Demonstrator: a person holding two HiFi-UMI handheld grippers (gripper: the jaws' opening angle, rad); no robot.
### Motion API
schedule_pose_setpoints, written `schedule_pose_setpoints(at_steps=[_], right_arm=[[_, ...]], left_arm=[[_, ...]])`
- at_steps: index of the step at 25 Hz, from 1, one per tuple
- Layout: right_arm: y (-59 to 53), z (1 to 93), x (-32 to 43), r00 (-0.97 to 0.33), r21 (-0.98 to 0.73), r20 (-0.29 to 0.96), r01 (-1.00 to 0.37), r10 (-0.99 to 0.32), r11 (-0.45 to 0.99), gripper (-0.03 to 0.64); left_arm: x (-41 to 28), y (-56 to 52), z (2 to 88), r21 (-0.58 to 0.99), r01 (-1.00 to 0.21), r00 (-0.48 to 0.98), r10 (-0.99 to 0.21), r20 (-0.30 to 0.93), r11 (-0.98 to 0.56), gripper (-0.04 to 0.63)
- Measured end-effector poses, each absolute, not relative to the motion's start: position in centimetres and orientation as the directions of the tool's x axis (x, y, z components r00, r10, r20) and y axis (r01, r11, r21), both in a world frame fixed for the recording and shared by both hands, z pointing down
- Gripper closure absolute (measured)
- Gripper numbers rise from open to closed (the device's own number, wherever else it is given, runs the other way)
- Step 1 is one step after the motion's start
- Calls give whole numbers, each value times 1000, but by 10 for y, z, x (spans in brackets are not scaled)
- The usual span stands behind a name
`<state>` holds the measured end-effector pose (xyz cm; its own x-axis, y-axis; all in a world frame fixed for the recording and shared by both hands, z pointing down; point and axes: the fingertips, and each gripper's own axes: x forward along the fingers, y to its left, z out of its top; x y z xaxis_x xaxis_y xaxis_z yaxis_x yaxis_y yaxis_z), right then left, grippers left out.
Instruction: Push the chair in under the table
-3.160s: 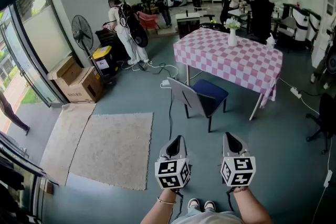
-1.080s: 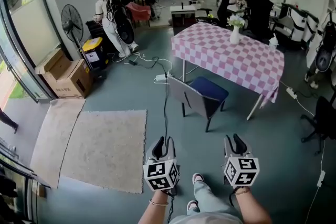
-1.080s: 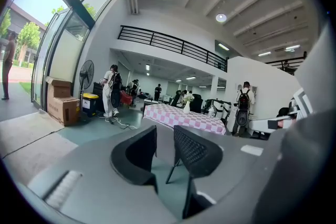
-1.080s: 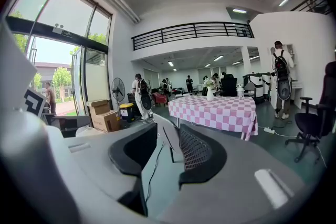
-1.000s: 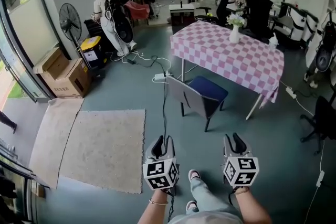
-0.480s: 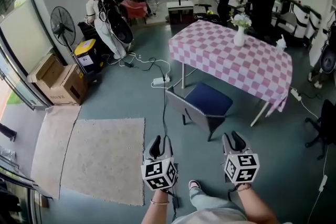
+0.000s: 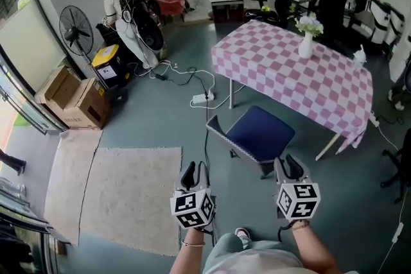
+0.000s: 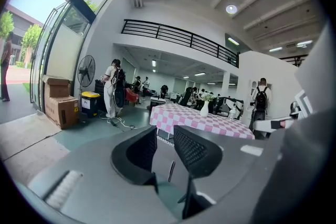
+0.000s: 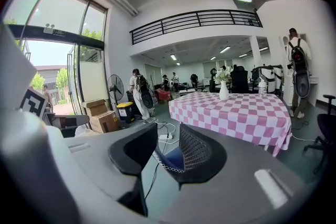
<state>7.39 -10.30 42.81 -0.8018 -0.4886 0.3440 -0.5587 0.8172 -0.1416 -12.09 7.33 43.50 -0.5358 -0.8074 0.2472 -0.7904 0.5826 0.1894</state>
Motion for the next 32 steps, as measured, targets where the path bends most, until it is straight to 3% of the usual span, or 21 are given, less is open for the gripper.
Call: schedule_pose_setpoints(at_steps=[17,32], right_arm=[[-160,445,21,-732,-203,346,-669,-586,715,502],[-189,421,-81,-483,-133,349,-874,-803,468,502]], left_arm=[[-194,-22,414,104,-899,-398,-893,211,425,497],[-305,-152,412,113,-993,45,-974,222,-21,497]])
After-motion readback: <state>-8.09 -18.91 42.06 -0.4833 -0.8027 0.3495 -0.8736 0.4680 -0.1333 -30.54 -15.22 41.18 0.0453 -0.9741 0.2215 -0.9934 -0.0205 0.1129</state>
